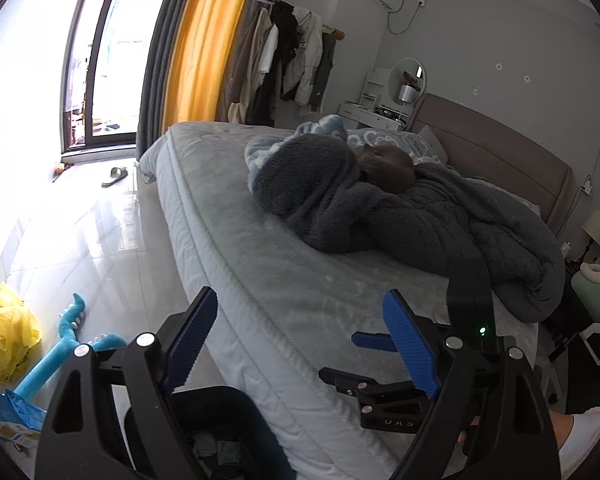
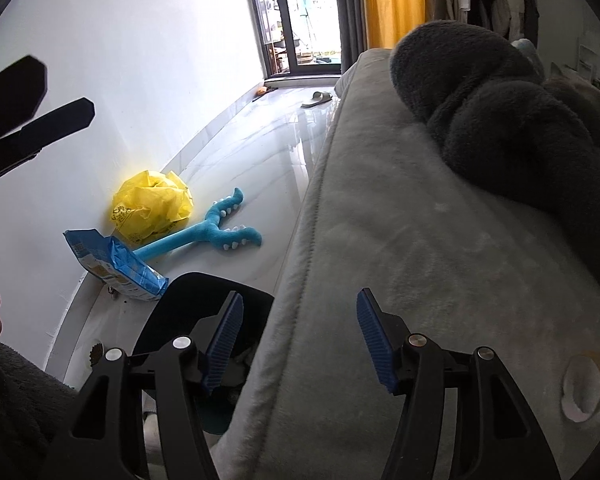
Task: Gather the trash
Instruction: 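Open the right tool to drop the blue pack, then move both tools toward the bed, then move both tools down toward the brown tape core and bubble wrap on the bed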
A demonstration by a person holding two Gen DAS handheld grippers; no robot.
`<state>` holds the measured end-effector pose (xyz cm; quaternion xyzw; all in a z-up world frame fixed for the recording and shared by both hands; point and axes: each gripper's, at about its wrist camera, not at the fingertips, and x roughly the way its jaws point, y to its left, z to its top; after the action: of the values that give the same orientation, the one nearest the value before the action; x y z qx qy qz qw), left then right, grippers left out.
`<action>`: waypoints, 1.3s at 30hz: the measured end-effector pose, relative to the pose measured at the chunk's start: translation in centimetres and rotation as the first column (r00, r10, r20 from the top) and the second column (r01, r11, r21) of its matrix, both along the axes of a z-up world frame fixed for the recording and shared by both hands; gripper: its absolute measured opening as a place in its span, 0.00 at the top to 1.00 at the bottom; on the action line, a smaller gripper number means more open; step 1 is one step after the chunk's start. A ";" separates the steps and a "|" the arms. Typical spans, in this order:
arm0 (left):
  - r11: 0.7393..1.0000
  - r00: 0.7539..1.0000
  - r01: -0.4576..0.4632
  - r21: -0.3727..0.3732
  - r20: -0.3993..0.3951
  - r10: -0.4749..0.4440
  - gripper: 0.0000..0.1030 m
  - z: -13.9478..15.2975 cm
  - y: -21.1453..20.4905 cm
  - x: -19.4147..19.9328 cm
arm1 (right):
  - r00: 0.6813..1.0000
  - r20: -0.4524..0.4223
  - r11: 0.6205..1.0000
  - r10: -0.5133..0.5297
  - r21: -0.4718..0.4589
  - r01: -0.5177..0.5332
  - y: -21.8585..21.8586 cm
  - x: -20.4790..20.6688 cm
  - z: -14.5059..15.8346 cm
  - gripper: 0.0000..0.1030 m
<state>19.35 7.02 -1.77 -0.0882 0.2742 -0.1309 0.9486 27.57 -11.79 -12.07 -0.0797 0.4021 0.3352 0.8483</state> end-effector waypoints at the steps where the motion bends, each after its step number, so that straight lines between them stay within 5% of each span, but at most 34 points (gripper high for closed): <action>1: 1.000 1.000 0.006 -0.001 -0.002 -0.006 0.15 0.0 -0.5 0.2 | 1.000 0.005 1.000 -0.009 0.001 0.009 -0.7 0.1 0.1 0.41; 26: 0.989 0.989 0.147 -0.016 -0.019 -0.147 0.14 -1.4 -9.8 3.3 | 0.987 0.088 0.990 -0.135 0.047 0.131 -14.2 0.5 2.3 0.39; 39: 0.965 0.965 0.258 -0.050 -0.024 -0.260 0.12 -3.3 -15.1 5.4 | 0.985 0.114 0.989 -0.131 0.083 0.121 -21.5 1.1 2.4 0.28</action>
<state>24.70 -8.06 -5.04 -0.0756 0.2944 -0.2588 0.9169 28.63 -33.30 -9.70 -0.0415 0.3420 0.2906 0.8927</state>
